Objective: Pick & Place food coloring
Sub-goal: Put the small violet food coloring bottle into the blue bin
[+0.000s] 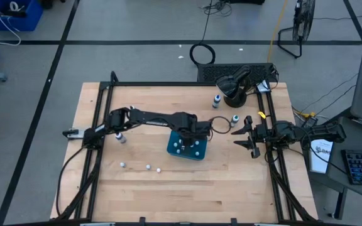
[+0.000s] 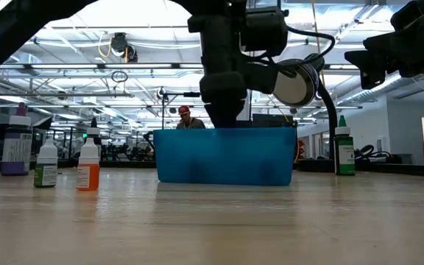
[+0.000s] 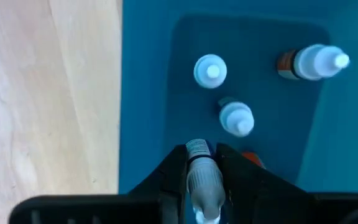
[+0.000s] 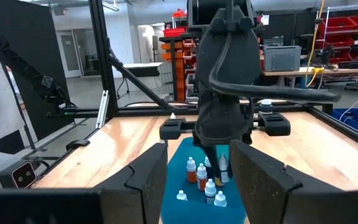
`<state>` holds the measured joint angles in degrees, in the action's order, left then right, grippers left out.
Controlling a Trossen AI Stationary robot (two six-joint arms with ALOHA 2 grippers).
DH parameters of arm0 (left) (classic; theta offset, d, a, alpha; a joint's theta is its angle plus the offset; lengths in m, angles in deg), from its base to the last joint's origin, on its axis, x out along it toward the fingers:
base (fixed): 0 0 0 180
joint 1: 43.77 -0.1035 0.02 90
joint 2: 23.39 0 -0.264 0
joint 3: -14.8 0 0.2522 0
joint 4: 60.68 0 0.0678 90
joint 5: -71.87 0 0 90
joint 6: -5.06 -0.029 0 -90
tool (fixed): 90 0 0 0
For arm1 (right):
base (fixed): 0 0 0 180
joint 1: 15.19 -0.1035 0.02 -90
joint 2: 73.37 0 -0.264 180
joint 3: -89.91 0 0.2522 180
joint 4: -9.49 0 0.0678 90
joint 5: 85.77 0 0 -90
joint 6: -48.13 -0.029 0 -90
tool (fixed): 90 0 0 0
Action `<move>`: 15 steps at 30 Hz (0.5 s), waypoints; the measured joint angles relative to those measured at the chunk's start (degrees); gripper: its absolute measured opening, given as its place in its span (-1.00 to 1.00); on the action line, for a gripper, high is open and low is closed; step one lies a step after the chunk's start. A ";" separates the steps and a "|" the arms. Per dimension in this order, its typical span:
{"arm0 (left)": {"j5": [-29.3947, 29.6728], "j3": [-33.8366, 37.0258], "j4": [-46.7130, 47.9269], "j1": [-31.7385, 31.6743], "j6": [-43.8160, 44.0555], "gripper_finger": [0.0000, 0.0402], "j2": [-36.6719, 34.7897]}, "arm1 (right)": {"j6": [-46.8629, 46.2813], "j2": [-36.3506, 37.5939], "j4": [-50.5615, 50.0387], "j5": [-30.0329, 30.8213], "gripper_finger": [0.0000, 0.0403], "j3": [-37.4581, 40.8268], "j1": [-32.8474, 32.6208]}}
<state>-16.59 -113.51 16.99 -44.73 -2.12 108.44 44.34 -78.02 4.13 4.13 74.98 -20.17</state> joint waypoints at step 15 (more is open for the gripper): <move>-0.04 5.91 -3.63 -0.04 2.43 -0.66 0.00 | 0.00 0.00 0.00 0.00 -0.18 0.00 -0.01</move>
<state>-16.64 -107.60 13.36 -44.76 0.30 108.44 44.34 -78.02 4.13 4.13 74.98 -20.18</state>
